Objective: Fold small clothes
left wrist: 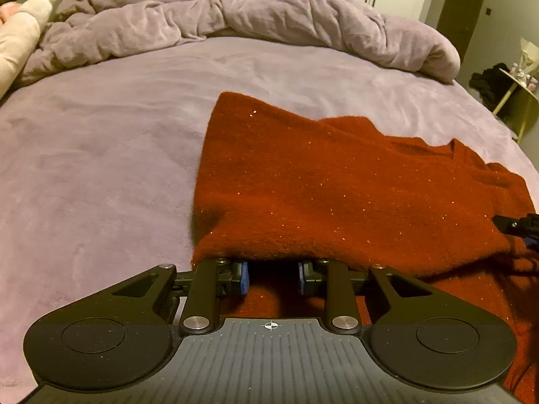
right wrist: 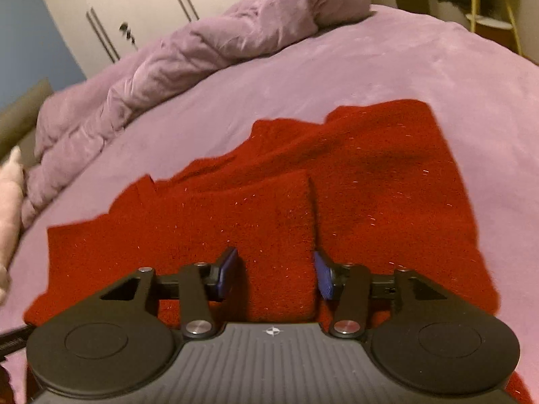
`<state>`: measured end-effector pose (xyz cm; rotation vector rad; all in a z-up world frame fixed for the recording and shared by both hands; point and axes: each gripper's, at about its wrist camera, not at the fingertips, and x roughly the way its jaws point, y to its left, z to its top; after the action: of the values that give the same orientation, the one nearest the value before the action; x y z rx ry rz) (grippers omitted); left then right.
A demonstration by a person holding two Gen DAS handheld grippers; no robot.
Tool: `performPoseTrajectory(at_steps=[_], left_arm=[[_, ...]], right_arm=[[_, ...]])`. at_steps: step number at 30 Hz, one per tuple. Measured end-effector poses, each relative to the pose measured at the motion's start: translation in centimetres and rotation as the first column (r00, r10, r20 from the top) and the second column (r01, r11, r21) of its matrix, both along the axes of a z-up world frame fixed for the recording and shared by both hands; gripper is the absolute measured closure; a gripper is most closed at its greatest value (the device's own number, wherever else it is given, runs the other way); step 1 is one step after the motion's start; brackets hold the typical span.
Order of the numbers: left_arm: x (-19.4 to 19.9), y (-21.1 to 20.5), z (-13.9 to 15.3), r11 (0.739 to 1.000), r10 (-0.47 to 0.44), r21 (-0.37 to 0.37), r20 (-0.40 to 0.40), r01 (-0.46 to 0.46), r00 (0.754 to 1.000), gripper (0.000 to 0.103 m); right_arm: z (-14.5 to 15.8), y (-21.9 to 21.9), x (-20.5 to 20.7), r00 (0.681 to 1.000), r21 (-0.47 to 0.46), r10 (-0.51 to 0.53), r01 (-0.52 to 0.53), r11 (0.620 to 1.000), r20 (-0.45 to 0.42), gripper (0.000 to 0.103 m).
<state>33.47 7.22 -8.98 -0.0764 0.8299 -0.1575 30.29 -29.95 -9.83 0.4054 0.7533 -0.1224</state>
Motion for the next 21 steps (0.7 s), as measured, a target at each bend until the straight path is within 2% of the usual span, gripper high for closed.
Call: performPoseTrajectory(at_steps=[1, 4, 9, 12, 15, 18, 21], left_arm=[[-0.1, 0.0, 0.1, 1.000, 0.005, 0.001, 0.000, -0.005, 1.000, 0.072], [-0.3, -0.3, 0.4, 1.000, 0.013, 0.009, -0.005, -0.013, 1.000, 0.067], [-0.4, -1.1, 0.9, 1.000, -0.009, 0.029, 0.003, 0.009, 1.000, 0.068], [-0.2, -1.6, 1.0, 1.000, -0.009, 0.030, -0.006, 0.009, 1.000, 0.069], [-0.1, -1.8, 1.1, 0.999, -0.015, 0.034, -0.006, 0.015, 1.000, 0.070], [0.1, -1.8, 1.1, 0.999, -0.013, 0.036, -0.008, 0.013, 1.000, 0.075], [0.3, -1.8, 1.0, 0.999, -0.004, 0.039, -0.012, 0.004, 1.000, 0.087]], right_arm=[[0.3, 0.3, -0.1, 1.000, -0.016, 0.015, -0.015, 1.000, 0.012, 0.080], [1.8, 1.5, -0.4, 0.996, -0.167, 0.035, -0.021, 0.986, 0.079, 0.084], [3.8, 1.5, -1.1, 0.991, -0.325, 0.008, 0.036, 0.945, 0.132, 0.084], [4.1, 0.8, -1.4, 0.992, -0.327, 0.001, 0.040, 0.944, 0.124, 0.084], [4.2, 0.6, -1.4, 0.992, -0.371, -0.006, 0.051, 0.927, 0.123, 0.084], [3.9, 0.2, -1.4, 0.993, -0.359, -0.015, 0.056, 0.932, 0.117, 0.084], [3.6, -0.1, -1.5, 0.993, -0.333, -0.021, 0.058, 0.941, 0.114, 0.084]])
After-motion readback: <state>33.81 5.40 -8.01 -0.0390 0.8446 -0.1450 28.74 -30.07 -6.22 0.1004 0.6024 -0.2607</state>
